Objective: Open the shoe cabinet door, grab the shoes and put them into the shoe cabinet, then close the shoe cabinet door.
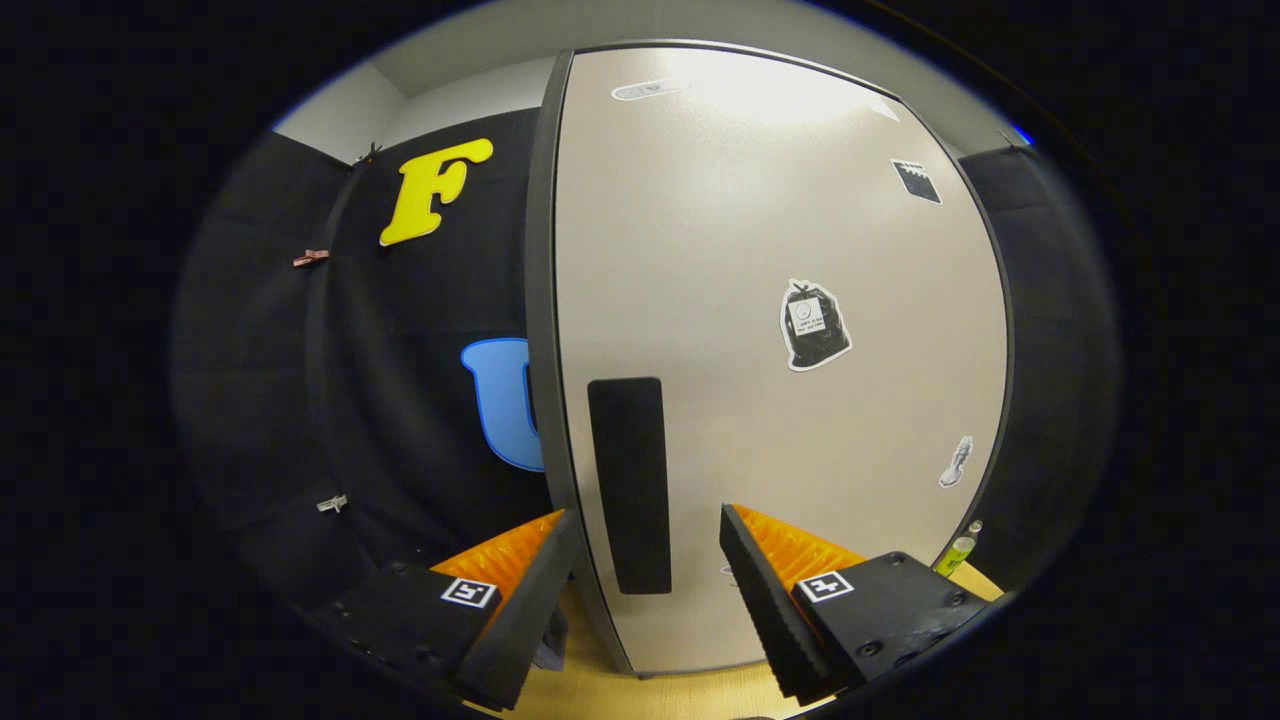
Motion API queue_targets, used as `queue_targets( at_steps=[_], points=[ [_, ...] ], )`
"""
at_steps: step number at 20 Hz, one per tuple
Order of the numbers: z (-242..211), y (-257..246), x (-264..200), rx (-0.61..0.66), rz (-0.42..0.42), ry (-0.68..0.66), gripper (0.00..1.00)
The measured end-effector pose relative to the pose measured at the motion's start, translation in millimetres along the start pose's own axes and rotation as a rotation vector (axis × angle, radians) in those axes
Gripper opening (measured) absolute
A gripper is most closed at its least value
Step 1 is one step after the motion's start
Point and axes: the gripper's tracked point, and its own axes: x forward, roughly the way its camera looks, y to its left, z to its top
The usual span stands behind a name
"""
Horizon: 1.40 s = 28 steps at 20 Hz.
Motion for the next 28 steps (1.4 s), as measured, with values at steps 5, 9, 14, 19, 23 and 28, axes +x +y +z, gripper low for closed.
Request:
queue_targets(
  at_steps=[5,9,14,19,23,28],
  points=[
    [-1,1,14,0.002,-0.017,-0.012,0.83],
    [-3,-1,16,-0.003,-0.026,-0.001,0.62],
    [-7,3,17,-0.009,-0.026,-0.003,0.31],
    [-8,2,9,-0.043,-0.011,0.009,0.31],
    [-6,5,-6,-0.034,0.017,0.022,0.31],
    [-4,0,-42,-0.037,0.04,0.032,0.31]
  ],
)
